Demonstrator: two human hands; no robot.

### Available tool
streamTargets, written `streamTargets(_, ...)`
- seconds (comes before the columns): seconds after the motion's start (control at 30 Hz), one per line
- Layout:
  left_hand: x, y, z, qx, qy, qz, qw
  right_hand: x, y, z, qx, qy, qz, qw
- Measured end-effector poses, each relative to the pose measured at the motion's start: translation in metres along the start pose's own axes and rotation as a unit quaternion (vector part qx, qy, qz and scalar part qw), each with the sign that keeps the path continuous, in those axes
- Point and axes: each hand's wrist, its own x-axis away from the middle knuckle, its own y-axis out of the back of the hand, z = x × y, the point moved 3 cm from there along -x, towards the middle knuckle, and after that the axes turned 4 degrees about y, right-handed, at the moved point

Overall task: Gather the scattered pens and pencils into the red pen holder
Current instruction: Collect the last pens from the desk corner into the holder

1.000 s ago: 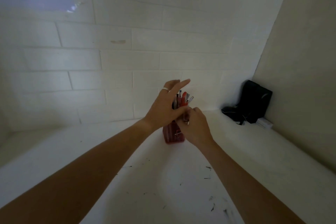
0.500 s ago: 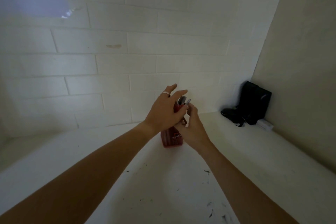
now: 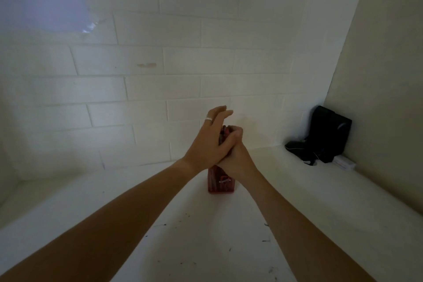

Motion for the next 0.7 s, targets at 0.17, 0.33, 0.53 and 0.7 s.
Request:
streamTargets(0.17, 0.002, -0.001, 0.008, 0.055, 0.152, -0.039, 0.986, -0.001, -0.003, -0.006, 0.001, -0.053, 0.036, 0.998)
streamTargets(0.33, 0.002, -0.005, 0.001, 0.084, 0.154, 0.013, 0.984, 0.0, -0.005, -0.001, -0.032, -0.065, -0.003, 0.997)
streamTargets(0.53, -0.002, -0.008, -0.004, 0.056, 0.078, -0.008, 0.995, 0.01, -0.005, 0.001, -0.06, -0.041, -0.035, 0.997)
streamTargets(0.7, -0.001, -0.01, 0.014, 0.02, 0.149, -0.085, 0.985, 0.018, 0.0, -0.017, -0.094, -0.075, 0.026, 0.992)
